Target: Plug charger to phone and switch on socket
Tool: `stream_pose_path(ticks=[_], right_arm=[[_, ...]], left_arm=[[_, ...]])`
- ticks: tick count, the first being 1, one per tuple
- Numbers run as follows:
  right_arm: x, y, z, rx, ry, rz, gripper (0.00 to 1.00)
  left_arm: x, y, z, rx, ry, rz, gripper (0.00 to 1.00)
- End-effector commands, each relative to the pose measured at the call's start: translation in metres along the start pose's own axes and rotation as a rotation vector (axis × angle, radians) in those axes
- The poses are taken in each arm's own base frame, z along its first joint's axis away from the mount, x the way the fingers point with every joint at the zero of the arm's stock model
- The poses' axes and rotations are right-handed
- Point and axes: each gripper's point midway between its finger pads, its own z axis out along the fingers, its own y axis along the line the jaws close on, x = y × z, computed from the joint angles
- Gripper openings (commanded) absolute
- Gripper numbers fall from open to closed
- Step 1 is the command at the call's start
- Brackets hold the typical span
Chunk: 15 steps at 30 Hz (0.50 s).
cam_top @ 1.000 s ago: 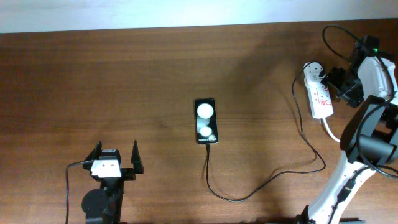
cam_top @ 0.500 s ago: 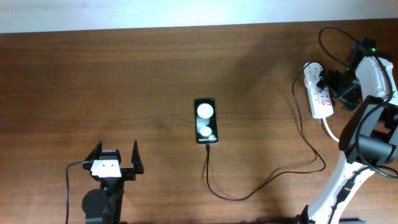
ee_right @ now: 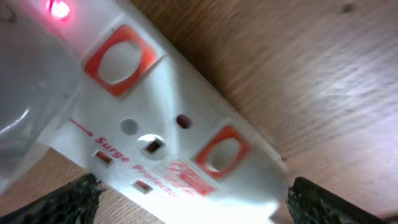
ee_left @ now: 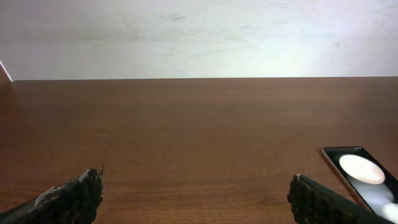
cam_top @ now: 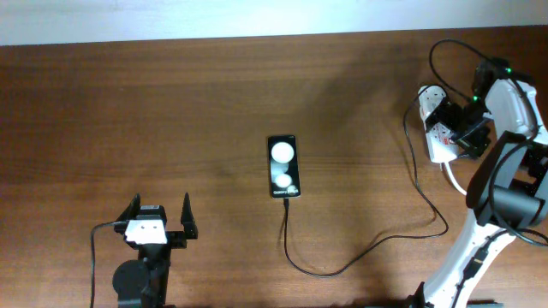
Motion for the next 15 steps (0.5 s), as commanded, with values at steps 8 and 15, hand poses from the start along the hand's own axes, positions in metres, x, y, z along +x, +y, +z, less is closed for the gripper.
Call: stream_pose_path(ticks=[8, 15], right_arm=[[-0.010, -0.018, -0.106, -0.106, -0.204, 0.090, 0.98], [0.036, 0.005, -0.272, -0.435, -0.525, -0.034, 0.96]], left_arm=[[0.002, -0.003, 0.000, 0.017, 0.005, 0.016, 0.99], [0.002, -0.003, 0.000, 0.017, 0.005, 0.016, 0.99]])
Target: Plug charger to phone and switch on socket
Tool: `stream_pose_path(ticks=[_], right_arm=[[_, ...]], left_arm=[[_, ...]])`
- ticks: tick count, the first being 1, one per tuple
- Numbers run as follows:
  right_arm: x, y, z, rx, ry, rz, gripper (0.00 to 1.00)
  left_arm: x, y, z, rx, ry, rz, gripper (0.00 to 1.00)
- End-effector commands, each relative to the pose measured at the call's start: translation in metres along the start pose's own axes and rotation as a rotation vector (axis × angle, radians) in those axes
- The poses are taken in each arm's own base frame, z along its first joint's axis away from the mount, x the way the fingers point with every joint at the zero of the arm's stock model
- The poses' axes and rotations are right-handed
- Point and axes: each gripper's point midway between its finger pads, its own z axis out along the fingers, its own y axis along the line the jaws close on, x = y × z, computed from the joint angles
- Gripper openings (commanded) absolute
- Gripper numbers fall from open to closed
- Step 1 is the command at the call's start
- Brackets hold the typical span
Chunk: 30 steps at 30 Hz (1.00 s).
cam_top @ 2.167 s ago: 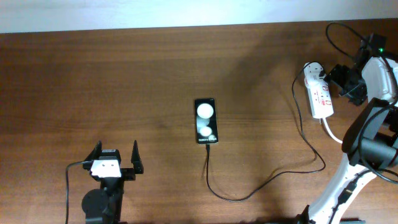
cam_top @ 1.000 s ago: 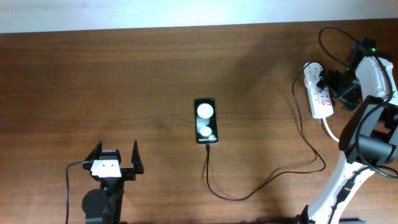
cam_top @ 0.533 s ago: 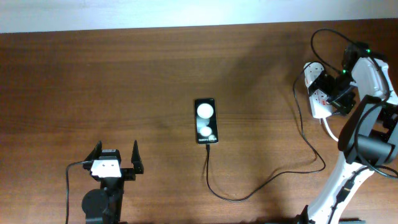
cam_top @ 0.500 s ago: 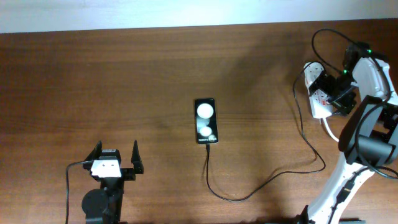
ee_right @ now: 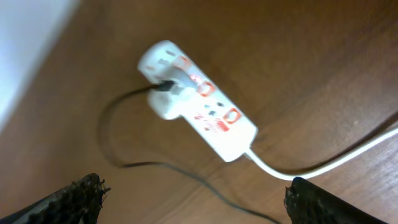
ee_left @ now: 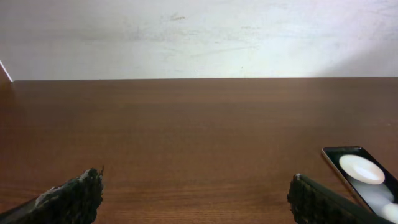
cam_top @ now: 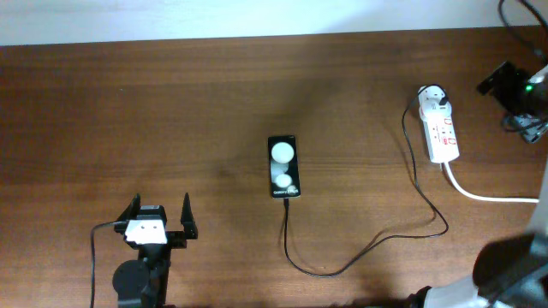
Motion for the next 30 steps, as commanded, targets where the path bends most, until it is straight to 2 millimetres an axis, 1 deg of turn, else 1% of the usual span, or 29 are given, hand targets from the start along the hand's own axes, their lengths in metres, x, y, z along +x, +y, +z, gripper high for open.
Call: stream_pose_path(ticks=[1, 2, 4, 5, 7, 8, 9, 11, 14, 15, 16, 17, 19, 20, 23, 24, 28, 30], right_arm=[[-0.001, 0.036, -0.084, -0.186, -0.170, -0.067, 0.96], [-0.001, 0.044, -0.111, -0.237, -0.230, -0.086, 0.96], [0.002, 0.069, -0.171, -0.393, -0.367, -0.147, 0.96], [0.004, 0.084, -0.205, -0.487, -0.450, -0.195, 0.97], [0.007, 0.105, -0.262, -0.627, -0.600, -0.267, 0.98], [0.007, 0.109, -0.287, -0.670, -0.667, -0.263, 0.99], [0.009, 0.111, -0.299, -0.692, -0.699, -0.269, 0.99], [0.014, 0.113, -0.311, -0.718, -0.723, -0.289, 0.99], [0.028, 0.108, -0.313, -0.704, -0.700, -0.294, 0.99], [0.033, 0.109, -0.316, -0.712, -0.698, -0.300, 1.00], [0.043, 0.115, -0.320, -0.742, -0.687, -0.322, 0.92], [0.053, 0.121, -0.322, -0.770, -0.669, -0.342, 0.79], [0.071, 0.133, -0.326, -0.829, -0.639, -0.386, 0.67], [0.079, 0.137, -0.329, -0.848, -0.633, -0.401, 0.58], [0.098, 0.144, -0.342, -0.895, -0.641, -0.480, 0.38], [0.105, 0.146, -0.346, -0.916, -0.636, -0.494, 0.34], [0.122, 0.147, -0.363, -0.972, -0.642, -0.532, 0.11], [0.126, 0.144, -0.369, -0.981, -0.653, -0.536, 0.06]], left_arm=[[0.002, -0.003, 0.000, 0.017, 0.005, 0.016, 0.99], [0.002, -0.003, 0.000, 0.017, 0.005, 0.016, 0.99], [0.002, -0.003, 0.000, 0.017, 0.005, 0.016, 0.99], [0.002, -0.003, 0.000, 0.017, 0.005, 0.016, 0.99], [0.002, -0.003, 0.000, 0.017, 0.005, 0.016, 0.99], [0.002, -0.003, 0.000, 0.017, 0.005, 0.016, 0.99], [0.002, -0.003, 0.000, 0.017, 0.005, 0.016, 0.99], [0.002, -0.003, 0.000, 0.017, 0.005, 0.016, 0.99], [0.002, -0.003, 0.000, 0.017, 0.005, 0.016, 0.99], [0.002, -0.003, 0.000, 0.017, 0.005, 0.016, 0.99], [0.002, -0.003, 0.000, 0.017, 0.006, 0.016, 0.99], [0.002, -0.003, 0.000, 0.017, 0.005, 0.016, 0.99], [0.002, -0.003, 0.000, 0.017, 0.006, 0.016, 0.99], [0.002, -0.003, 0.000, 0.017, 0.006, 0.016, 0.99], [0.002, -0.003, 0.000, 0.017, 0.005, 0.016, 0.99], [0.002, -0.003, 0.000, 0.017, 0.005, 0.016, 0.99], [0.002, -0.003, 0.000, 0.017, 0.005, 0.016, 0.99], [0.002, -0.003, 0.000, 0.017, 0.005, 0.016, 0.99]])
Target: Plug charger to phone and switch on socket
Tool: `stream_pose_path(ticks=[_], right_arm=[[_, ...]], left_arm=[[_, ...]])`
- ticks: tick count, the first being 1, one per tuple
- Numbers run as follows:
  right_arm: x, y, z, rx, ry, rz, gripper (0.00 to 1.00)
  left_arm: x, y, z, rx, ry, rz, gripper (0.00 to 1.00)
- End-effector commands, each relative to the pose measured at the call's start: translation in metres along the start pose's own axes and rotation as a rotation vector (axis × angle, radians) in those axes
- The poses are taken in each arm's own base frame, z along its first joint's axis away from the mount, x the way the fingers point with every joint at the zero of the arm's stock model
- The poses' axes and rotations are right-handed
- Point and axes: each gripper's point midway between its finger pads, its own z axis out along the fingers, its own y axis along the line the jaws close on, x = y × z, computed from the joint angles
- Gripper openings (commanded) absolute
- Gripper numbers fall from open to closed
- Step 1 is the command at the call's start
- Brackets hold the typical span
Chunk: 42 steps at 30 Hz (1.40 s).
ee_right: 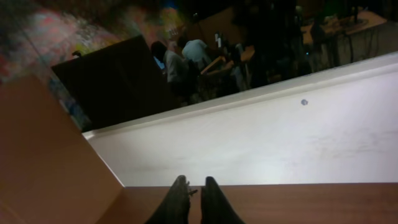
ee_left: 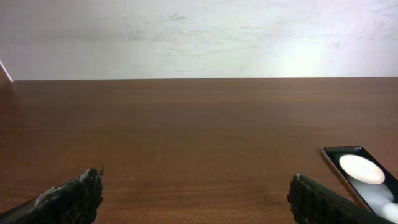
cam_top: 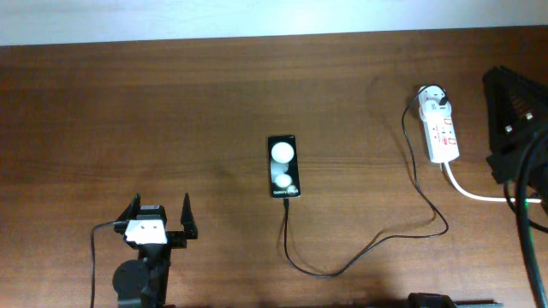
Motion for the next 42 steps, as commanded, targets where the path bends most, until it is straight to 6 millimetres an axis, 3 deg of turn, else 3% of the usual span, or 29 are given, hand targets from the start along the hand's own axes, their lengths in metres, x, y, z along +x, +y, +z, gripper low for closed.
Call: stream_pose_path(ticks=[1, 10, 19, 26, 29, 35, 37, 40, 42], right_arm=[[0.000, 0.008, -0.009, -0.016, -0.015, -0.020, 0.06], [-0.001, 0.032, -0.049, -0.093, -0.175, -0.112, 0.05], [-0.001, 0.058, -0.072, -0.208, -0.257, -0.190, 0.22], [-0.003, 0.082, -0.114, -0.245, -0.341, -0.242, 0.28], [-0.003, 0.097, -0.142, -0.266, -0.398, -0.276, 0.31], [-0.012, 0.103, -0.154, -0.267, -0.464, -0.300, 0.47], [-0.010, 0.111, -0.170, -0.276, -0.495, -0.317, 0.48], [0.002, 0.128, -0.212, -0.309, -0.582, -0.365, 0.51], [0.012, 0.129, -0.233, -0.303, -0.644, -0.378, 0.54]], left_arm=[[0.002, -0.003, 0.000, 0.016, 0.006, 0.016, 0.99], [0.002, -0.003, 0.000, 0.016, 0.005, 0.016, 0.99], [0.002, -0.003, 0.000, 0.016, 0.006, 0.016, 0.99], [0.002, -0.003, 0.000, 0.016, 0.005, 0.016, 0.99], [0.002, -0.003, 0.000, 0.016, 0.005, 0.016, 0.99], [0.002, -0.003, 0.000, 0.016, 0.005, 0.016, 0.99], [0.002, -0.003, 0.000, 0.016, 0.005, 0.016, 0.99], [0.002, -0.003, 0.000, 0.016, 0.005, 0.016, 0.99], [0.002, -0.003, 0.000, 0.016, 0.005, 0.016, 0.99]])
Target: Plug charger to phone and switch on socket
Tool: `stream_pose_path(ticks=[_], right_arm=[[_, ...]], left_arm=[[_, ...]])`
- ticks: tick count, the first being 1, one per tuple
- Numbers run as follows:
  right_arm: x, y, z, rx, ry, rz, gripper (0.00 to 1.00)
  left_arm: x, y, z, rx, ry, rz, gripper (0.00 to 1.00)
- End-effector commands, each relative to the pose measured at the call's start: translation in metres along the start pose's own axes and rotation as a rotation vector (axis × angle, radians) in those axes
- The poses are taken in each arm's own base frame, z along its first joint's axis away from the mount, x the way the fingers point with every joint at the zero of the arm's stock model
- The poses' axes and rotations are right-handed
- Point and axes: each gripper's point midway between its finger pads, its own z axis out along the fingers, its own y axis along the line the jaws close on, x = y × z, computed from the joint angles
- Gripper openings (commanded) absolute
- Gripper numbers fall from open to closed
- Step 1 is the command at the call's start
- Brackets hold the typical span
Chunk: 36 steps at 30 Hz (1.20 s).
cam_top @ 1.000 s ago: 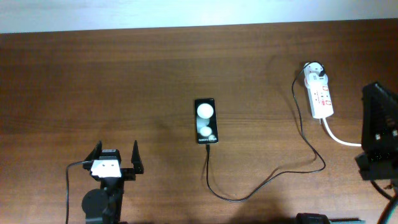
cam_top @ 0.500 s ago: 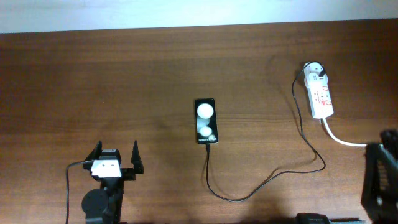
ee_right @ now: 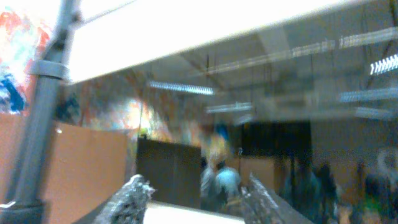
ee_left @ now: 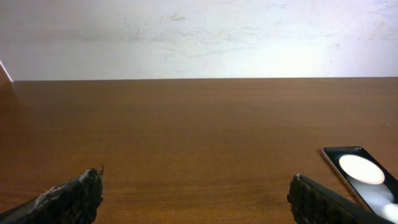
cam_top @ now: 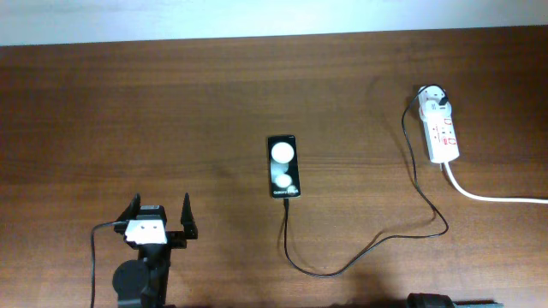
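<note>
A black phone (cam_top: pixel 284 166) lies face up mid-table, also at the lower right of the left wrist view as the phone (ee_left: pixel 364 177). A thin black charger cable (cam_top: pixel 368 248) runs from the phone's near end in a loop to the white power strip (cam_top: pixel 440 135) at the far right. My left gripper (cam_top: pixel 160 205) rests open near the front left, nothing between its fingers (ee_left: pixel 74 196). My right gripper (ee_right: pixel 199 199) is out of the overhead view; its wrist camera looks up into the room, fingers apart and empty.
A thick white lead (cam_top: pixel 497 197) leaves the power strip toward the right edge. A pale wall (ee_left: pixel 199 37) borders the far side of the table. The left arm's base (cam_top: pixel 137 278) sits at the front edge.
The right arm's dark bulk at the overhead's right edge is gone from that view. Its fingers were together and are now apart, and its camera has tilted further up into the room.
The right gripper first stood open right over the power strip, a red light glowing there. Then it was away to the right, seeing the strip from a distance. Then it pointed at the wall, shut. Now it is out of overhead view. Phone, cable and left arm stayed put.
</note>
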Motion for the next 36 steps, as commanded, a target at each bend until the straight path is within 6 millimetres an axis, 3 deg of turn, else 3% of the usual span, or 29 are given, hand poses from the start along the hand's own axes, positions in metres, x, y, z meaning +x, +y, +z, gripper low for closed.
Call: stream_pose_path(ticks=[1, 5, 8, 15, 18, 20, 21, 23, 25, 31, 36], right_arm=[[-0.004, 0.007, -0.026, 0.027, -0.068, -0.018, 0.55], [0.003, 0.019, -0.052, 0.019, -0.110, -0.040, 0.55], [-0.005, 0.027, -0.074, 0.001, -0.159, -0.036, 0.55], [-0.009, 0.024, -0.079, -0.035, -0.163, 0.005, 0.64], [0.002, 0.003, -0.072, 0.047, -0.159, 0.027, 0.78], [0.021, -0.018, -0.064, 0.116, -0.129, 0.052, 0.99], [0.047, -0.042, -0.057, 0.190, -0.086, 0.079, 0.99], [0.084, -0.064, -0.050, 0.250, -0.013, 0.111, 0.99], [0.147, -0.089, -0.045, 0.306, 0.129, 0.164, 0.99], [0.302, -0.153, -0.067, 0.512, 0.382, 0.239, 0.99], [0.382, -0.173, -0.088, 0.544, 0.429, 0.251, 0.99]], left_arm=[[0.002, -0.003, 0.000, 0.016, 0.006, 0.016, 0.99], [0.002, -0.003, 0.000, 0.016, 0.006, 0.016, 0.99], [0.002, -0.003, 0.000, 0.016, 0.005, 0.016, 0.99], [0.002, -0.003, 0.000, 0.016, 0.005, 0.016, 0.99], [0.002, -0.003, 0.000, 0.016, 0.005, 0.016, 0.99], [0.002, -0.003, 0.000, 0.016, 0.005, 0.016, 0.99], [0.002, -0.003, 0.000, 0.016, 0.005, 0.016, 0.99], [0.002, -0.003, 0.000, 0.016, 0.005, 0.016, 0.99], [0.002, -0.003, 0.000, 0.016, 0.005, 0.016, 0.99], [0.002, -0.003, 0.000, 0.016, 0.005, 0.016, 0.99], [0.002, -0.003, 0.000, 0.016, 0.005, 0.016, 0.99]])
